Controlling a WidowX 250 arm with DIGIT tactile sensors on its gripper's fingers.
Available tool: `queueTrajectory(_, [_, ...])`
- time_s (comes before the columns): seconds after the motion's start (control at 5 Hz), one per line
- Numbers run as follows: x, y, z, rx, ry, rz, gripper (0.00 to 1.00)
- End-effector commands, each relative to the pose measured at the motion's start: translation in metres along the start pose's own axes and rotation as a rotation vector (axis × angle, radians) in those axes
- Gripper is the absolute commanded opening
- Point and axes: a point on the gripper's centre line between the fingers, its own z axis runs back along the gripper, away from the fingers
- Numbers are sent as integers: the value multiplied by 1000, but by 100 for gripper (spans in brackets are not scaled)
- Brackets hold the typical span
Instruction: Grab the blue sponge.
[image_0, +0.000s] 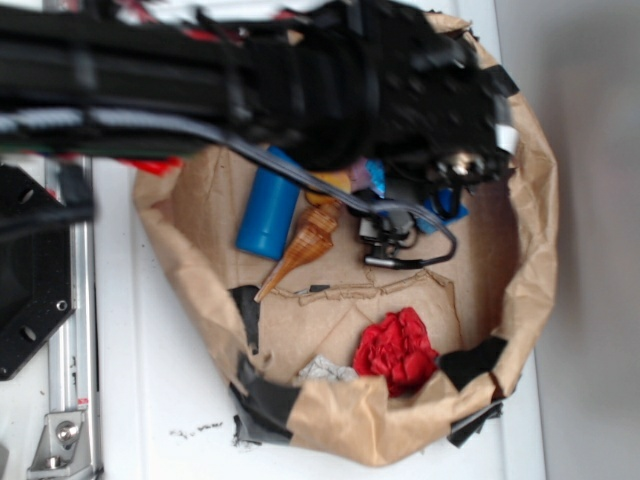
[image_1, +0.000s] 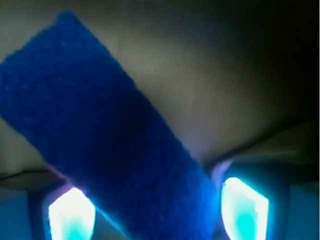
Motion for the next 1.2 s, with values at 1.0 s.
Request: queueTrajectory(1.0, [-37,-29,161,-76,-97,170,0])
